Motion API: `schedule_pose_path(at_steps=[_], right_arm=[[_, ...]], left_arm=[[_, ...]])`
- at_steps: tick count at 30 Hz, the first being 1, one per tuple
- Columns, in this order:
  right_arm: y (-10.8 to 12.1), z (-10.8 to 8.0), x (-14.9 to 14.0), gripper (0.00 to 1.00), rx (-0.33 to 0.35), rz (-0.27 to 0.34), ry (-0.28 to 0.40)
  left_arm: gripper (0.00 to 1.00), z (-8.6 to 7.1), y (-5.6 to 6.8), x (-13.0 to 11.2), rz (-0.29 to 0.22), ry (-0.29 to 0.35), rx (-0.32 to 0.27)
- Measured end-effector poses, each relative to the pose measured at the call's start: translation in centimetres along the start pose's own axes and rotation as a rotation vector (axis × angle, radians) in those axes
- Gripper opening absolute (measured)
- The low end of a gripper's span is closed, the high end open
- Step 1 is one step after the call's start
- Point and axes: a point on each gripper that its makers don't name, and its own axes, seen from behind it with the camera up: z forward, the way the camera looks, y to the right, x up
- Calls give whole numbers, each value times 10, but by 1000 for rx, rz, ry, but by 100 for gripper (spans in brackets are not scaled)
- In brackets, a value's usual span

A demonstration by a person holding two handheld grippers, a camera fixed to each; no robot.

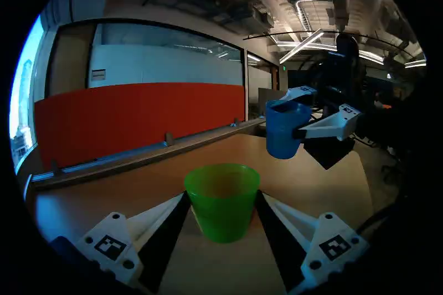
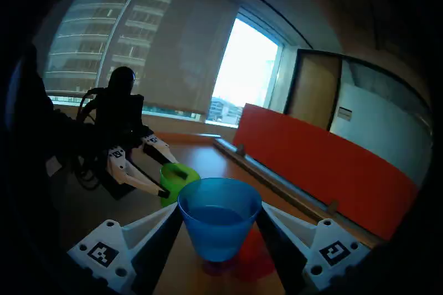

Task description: Pour water

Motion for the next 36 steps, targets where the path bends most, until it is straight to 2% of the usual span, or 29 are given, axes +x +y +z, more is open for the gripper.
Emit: schedule_pose_path(at_steps=[15, 21, 36], right_arm=[[-5, 14, 12, 90, 58, -80, -17], [-3, 21, 14, 90, 67, -116, -28], [-1, 37, 23, 90, 90, -217, -41]], left_arm=[[84, -4, 5, -5, -11, -12, -18], [84, -6, 3, -7, -14, -12, -12], [84, -8, 12, -12, -22, -11, -27]])
